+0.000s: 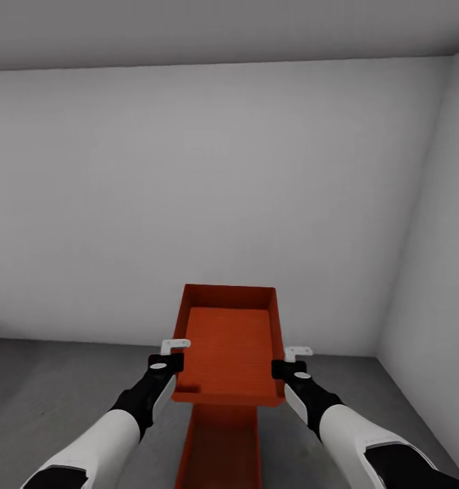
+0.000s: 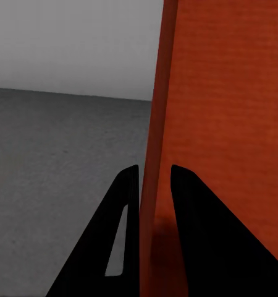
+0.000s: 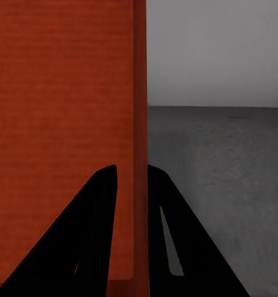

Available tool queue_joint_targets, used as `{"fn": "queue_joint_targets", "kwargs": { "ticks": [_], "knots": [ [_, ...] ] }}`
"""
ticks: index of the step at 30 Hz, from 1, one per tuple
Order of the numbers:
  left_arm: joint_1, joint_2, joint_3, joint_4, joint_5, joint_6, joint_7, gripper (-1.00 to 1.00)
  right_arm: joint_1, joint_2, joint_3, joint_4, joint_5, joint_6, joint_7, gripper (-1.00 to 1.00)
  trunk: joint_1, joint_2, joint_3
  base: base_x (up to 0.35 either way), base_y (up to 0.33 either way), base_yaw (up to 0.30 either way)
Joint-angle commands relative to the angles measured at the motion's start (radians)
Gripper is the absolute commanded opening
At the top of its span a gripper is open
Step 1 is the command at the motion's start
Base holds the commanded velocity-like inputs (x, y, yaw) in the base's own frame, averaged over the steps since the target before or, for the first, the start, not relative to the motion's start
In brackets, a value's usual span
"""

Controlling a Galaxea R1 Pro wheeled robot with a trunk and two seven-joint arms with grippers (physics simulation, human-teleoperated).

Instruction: Move the two storage containers from the living room to the garage. In the garage, place one container on the floor and stack the other container on top of it (either order is fine).

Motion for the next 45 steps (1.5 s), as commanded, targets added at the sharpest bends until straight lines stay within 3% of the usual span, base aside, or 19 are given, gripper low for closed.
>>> {"fn": "queue_joint_targets", "kwargs": {
  "ticks": [1, 29, 45],
  "knots": [
    [0.000, 0.027, 0.001, -0.001, -0.011, 0.010, 0.031, -1.00, -0.001, -0.021, -0.008, -0.001, 0.002, -0.003, -0.007, -1.00, 0.001, -0.001, 0.000, 0.277, 0.000, -0.011],
    [0.000, 0.028, 0.001, -0.001, -0.011, 0.010, 0.030, -1.00, -0.001, -0.021, -0.008, -0.001, 0.002, -0.004, -0.008, -1.00, 0.001, -0.001, 0.000, 0.315, 0.000, -0.001],
    [0.000, 0.028, 0.001, -0.002, -0.011, 0.010, 0.031, -1.00, -0.001, -0.021, -0.008, -0.001, 0.002, -0.002, -0.007, -1.00, 0.001, -0.001, 0.000, 0.028, 0.000, 0.072]
  ]
}}
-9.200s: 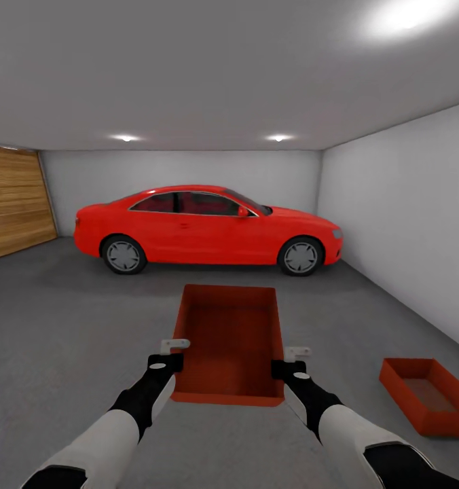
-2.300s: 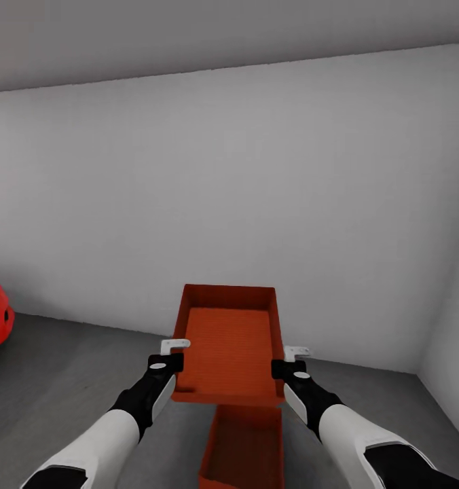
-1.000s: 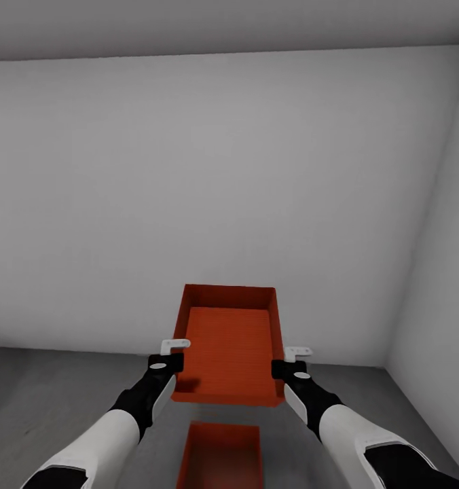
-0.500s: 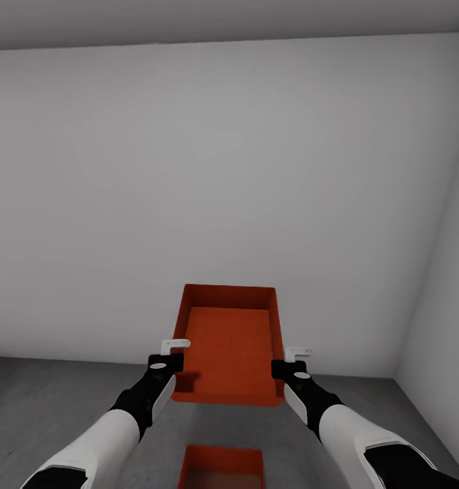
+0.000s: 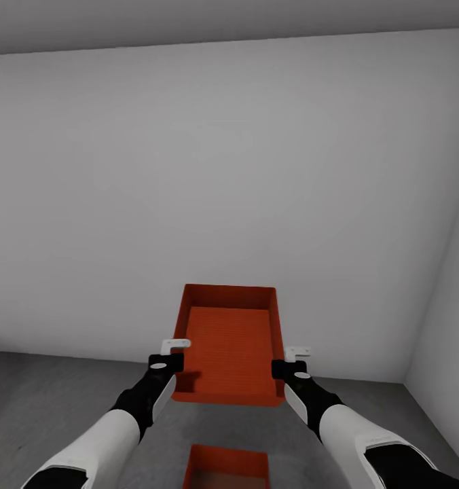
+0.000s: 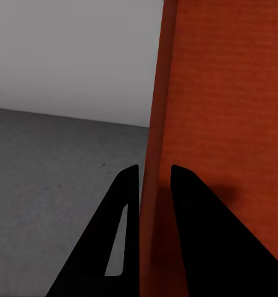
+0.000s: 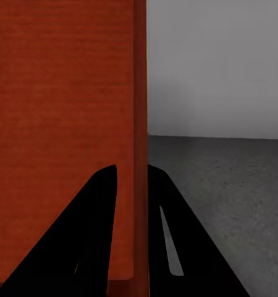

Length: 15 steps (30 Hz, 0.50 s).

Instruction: Move the two storage containers from the living room to the garage. In the garage, place one container on the floor and stack the other container on top of it (either order is fine).

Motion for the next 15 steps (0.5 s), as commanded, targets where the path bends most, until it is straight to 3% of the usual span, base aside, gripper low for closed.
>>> {"fn": "queue_joint_targets", "kwargs": {
  "ticks": [1, 15],
  "knots": [
    [0.000, 0.028, 0.001, -0.001, -0.012, 0.010, 0.031, -1.00, -0.001, -0.021, -0.008, -0.001, 0.002, -0.003, -0.008, -1.00, 0.000, -0.001, 0.000, 0.109, 0.107, 0.002],
    [0.000, 0.028, 0.001, -0.002, -0.012, 0.010, 0.031, -1.00, -0.001, -0.021, -0.008, -0.001, 0.002, -0.003, -0.008, -1.00, 0.000, -0.001, 0.000, 0.174, 0.177, 0.000]
  ]
}}
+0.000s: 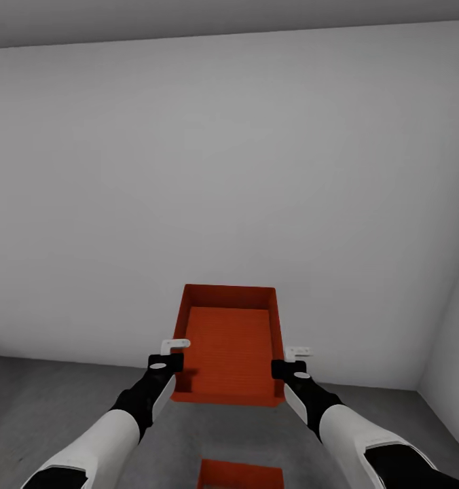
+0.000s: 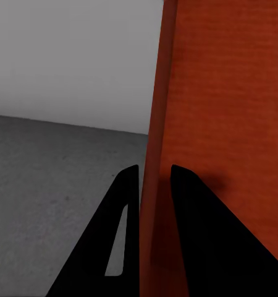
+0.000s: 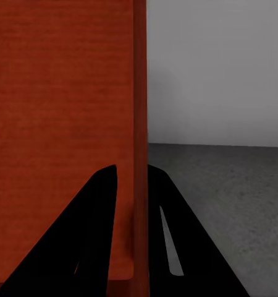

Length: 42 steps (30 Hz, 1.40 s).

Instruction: Move the two storage containers from the living room to the garage. In the garage, place one container on the floor and stack the other container on top of it (either order is fine).

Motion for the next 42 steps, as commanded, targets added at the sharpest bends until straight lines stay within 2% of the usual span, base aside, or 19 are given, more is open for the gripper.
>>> {"fn": "queue_joint_targets", "kwargs": {
  "ticks": [1, 9, 24, 42],
  "knots": [
    [0.000, 0.028, 0.001, -0.002, -0.011, 0.010, 0.032, -1.00, -0.001, -0.022, -0.009, -0.001, 0.002, -0.002, -0.007, -1.00, 0.000, -0.001, 0.000, 0.025, 0.020, 0.000],
    [0.000, 0.028, 0.000, -0.002, -0.011, 0.010, 0.032, -1.00, -0.001, -0.022, -0.009, -0.001, 0.002, 0.002, -0.007, -1.00, 0.000, -0.001, 0.001, 0.006, 0.005, -0.027],
    [0.000, 0.028, 0.001, -0.001, -0.011, 0.010, 0.032, -1.00, -0.001, -0.022, -0.009, -0.001, 0.002, 0.002, -0.007, -1.00, 0.000, -0.001, 0.012, 0.000, 0.000, -0.174],
    [0.000, 0.026, 0.001, -0.001, -0.011, 0.010, 0.033, -1.00, -0.001, -0.022, -0.009, -0.001, 0.002, 0.001, -0.007, -1.00, 0.000, -0.001, 0.013, -0.044, 0.055, -0.010]
  ]
}}
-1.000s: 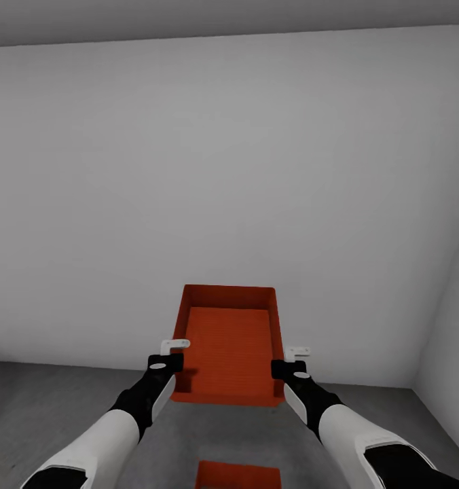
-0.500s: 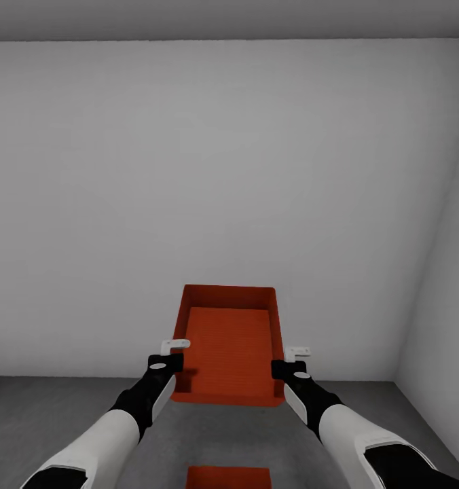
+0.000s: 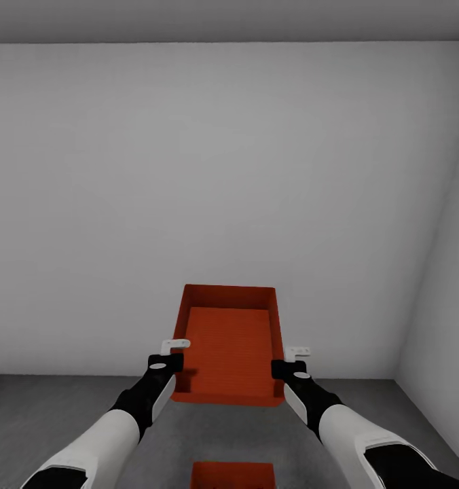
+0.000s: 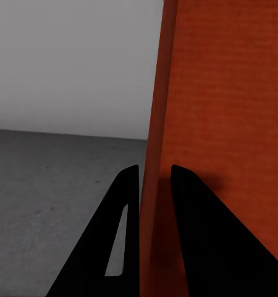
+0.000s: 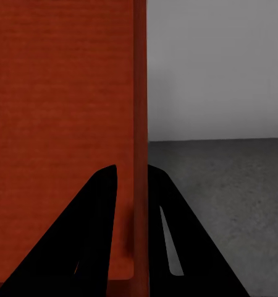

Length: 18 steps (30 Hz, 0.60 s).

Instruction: Move the two storage containers from the living room to the garage. In the garage, place one container on the floor and stack the other container on top of it (either order is fine).

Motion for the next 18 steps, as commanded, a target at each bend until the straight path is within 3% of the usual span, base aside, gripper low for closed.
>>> {"fn": "queue_joint_targets", "kwargs": {
  "ticks": [1, 18],
  "knots": [
    [0.000, 0.024, 0.001, -0.002, -0.014, 0.009, 0.035, -1.00, 0.000, -0.023, -0.007, -0.001, -0.001, -0.002, -0.006, -1.00, 0.000, -0.001, 0.000, -0.059, 0.058, 0.000],
    [0.000, 0.024, -0.001, -0.002, -0.014, 0.009, 0.035, -1.00, 0.000, -0.025, -0.007, -0.001, -0.001, 0.004, -0.003, -1.00, 0.000, -0.001, -0.009, -0.004, 0.004, 0.000]
  ]
}}
